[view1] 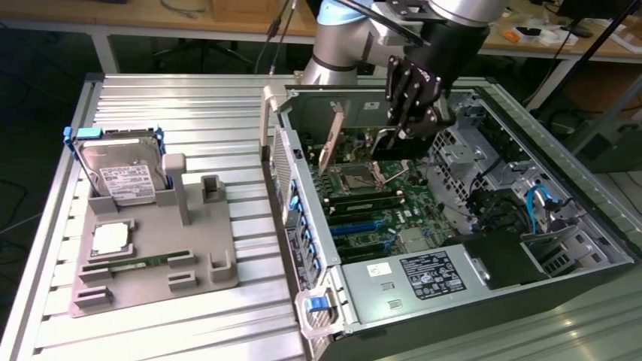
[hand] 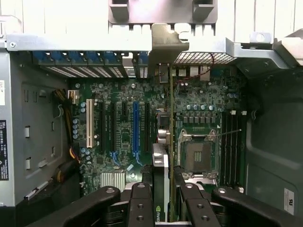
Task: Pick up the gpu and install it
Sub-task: 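Insert the gpu into the slot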
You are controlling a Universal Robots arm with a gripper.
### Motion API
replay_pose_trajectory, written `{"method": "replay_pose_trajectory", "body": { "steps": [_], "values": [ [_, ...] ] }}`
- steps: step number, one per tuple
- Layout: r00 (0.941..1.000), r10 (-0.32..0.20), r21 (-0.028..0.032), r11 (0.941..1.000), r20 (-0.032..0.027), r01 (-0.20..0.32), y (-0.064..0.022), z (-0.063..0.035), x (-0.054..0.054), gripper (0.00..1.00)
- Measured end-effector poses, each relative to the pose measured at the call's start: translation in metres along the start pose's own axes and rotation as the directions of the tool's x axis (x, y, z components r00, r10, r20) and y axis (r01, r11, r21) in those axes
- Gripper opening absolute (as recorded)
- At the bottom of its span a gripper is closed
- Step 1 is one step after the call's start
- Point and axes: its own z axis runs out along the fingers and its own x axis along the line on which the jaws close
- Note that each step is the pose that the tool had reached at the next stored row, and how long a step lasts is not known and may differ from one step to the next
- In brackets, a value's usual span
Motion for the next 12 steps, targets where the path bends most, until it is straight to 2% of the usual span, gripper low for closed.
{"method": "replay_pose_trajectory", "body": {
  "steps": [12],
  "values": [
    [1.0, 0.008, 0.0002, 1.0, 0.0003, -0.008, -0.0024, 0.0216, 0.011, 0.27]
  ]
}}
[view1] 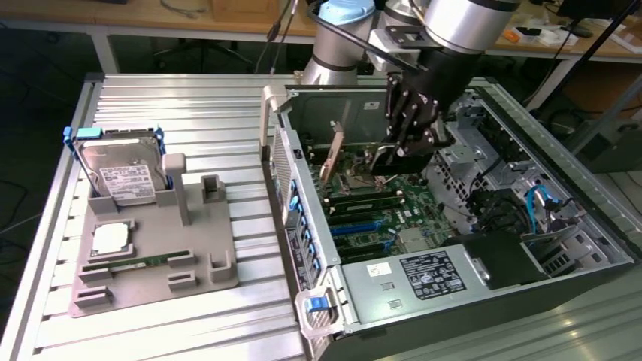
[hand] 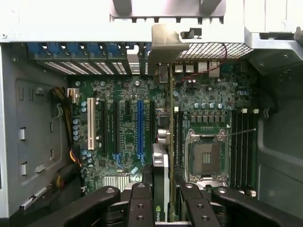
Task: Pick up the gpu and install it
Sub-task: 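Insert the gpu into the slot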
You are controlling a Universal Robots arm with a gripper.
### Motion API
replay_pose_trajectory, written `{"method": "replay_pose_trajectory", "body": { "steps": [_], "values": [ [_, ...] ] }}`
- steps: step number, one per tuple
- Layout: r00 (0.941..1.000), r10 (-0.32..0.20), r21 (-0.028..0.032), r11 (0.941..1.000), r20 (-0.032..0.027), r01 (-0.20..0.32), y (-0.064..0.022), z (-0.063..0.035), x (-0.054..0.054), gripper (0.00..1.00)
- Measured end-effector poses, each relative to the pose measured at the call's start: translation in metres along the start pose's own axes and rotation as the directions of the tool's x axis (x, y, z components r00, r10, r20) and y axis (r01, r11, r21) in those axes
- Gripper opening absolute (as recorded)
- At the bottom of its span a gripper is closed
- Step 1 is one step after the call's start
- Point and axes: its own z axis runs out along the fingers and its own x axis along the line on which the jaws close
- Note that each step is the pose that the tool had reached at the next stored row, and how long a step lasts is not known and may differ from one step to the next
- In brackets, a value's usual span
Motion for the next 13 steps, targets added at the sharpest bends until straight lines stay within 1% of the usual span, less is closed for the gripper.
{"method": "replay_pose_trajectory", "body": {
  "steps": [5, 13],
  "values": [
    [1.0, 0.005, 0.0001, 1.0, 0.0002, -0.005, -0.0007, 0.011, 0.006, 0.27],
    [1.0, 0.01, 0.0002, 1.0, 0.0002, -0.01, -0.0013, 0.0261, 0.01, 0.27]
  ]
}}
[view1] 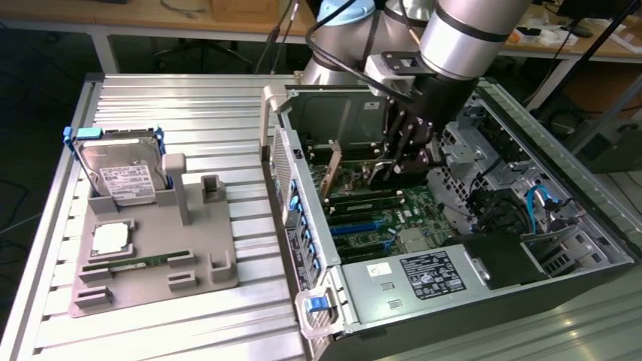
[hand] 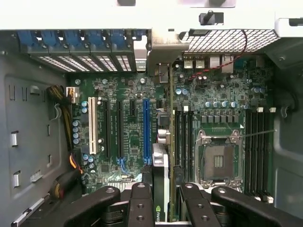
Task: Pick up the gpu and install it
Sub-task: 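Insert the gpu into the slot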
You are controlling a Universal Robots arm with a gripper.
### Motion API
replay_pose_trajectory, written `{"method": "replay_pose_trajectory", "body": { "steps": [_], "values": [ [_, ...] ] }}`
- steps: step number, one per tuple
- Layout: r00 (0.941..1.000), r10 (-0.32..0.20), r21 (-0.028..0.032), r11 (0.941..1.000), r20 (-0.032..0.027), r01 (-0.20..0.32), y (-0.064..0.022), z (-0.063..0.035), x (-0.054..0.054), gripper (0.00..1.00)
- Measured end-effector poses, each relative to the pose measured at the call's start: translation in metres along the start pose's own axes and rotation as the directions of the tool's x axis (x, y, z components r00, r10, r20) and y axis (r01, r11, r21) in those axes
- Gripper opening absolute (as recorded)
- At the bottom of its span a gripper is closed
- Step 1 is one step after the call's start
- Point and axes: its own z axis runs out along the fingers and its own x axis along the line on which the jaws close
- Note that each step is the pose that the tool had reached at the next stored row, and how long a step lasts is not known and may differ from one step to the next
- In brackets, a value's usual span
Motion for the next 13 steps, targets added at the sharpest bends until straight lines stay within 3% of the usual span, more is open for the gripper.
{"method": "replay_pose_trajectory", "body": {
  "steps": [13],
  "values": [
    [1.0, -0.001, 0.0, 1.0, 0.0, 0.001, -0.0008, 0.0264, 0.003, 0.27]
  ]
}}
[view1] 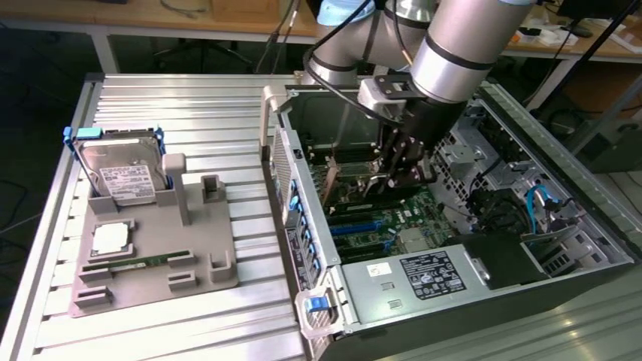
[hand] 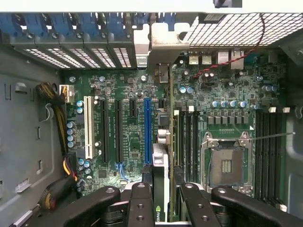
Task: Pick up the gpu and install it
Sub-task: 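Insert the gpu into the slot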
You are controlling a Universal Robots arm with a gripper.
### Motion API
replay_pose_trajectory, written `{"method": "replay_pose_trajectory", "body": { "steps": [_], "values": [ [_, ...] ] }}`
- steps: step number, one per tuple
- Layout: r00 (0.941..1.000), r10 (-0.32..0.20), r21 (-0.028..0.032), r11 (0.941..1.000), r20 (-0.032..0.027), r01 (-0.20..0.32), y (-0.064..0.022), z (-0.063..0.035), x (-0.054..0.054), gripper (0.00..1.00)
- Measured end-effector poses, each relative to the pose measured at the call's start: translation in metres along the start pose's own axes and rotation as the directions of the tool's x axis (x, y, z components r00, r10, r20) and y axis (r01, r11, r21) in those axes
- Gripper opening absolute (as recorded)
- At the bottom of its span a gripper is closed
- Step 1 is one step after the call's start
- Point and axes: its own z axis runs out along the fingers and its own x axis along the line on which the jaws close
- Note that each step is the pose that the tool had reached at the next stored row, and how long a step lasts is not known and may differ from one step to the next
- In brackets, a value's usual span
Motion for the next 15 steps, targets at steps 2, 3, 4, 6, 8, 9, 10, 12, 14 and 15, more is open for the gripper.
{"method": "replay_pose_trajectory", "body": {
  "steps": [2, 3, 4, 6, 8, 9, 10, 12, 14, 15],
  "values": [
    [1.0, -0.002, 0.0, 1.0, 0.0001, 0.002, -0.0001, 0.0044, 0.002, 0.27],
    [1.0, -0.003, -0.0001, 1.0, -0.0001, 0.003, -0.0001, 0.0061, 0.003, 0.27],
    [1.0, -0.004, -0.0002, 1.0, -0.0002, 0.004, -0.0001, 0.0082, 0.004, 0.27],
    [1.0, -0.005, -0.0001, 1.0, -0.0002, 0.005, 0.0003, 0.0117, 0.006, 0.27],
    [1.0, -0.006, -0.0001, 1.0, -0.0001, 0.006, 0.0009, 0.0153, 0.007, 0.27],
    [1.0, -0.006, -0.0001, 1.0, -0.0001, 0.006, 0.0014, 0.0169, 0.007, 0.27],
    [1.0, -0.006, -0.0001, 1.0, -0.0002, 0.006, 0.0021, 0.0187, 0.008, 0.27],
    [1.0, -0.006, -0.0001, 1.0, -0.0002, 0.006, 0.0037, 0.0222, 0.008, 0.27],
    [1.0, -0.006, -0.0001, 1.0, -0.0002, 0.006, 0.0053, 0.0254, 0.008, 0.27],
    [1.0, -0.006, -0.0001, 1.0, -0.0002, 0.006, 0.0063, 0.0271, 0.008, 0.27]
  ]
}}
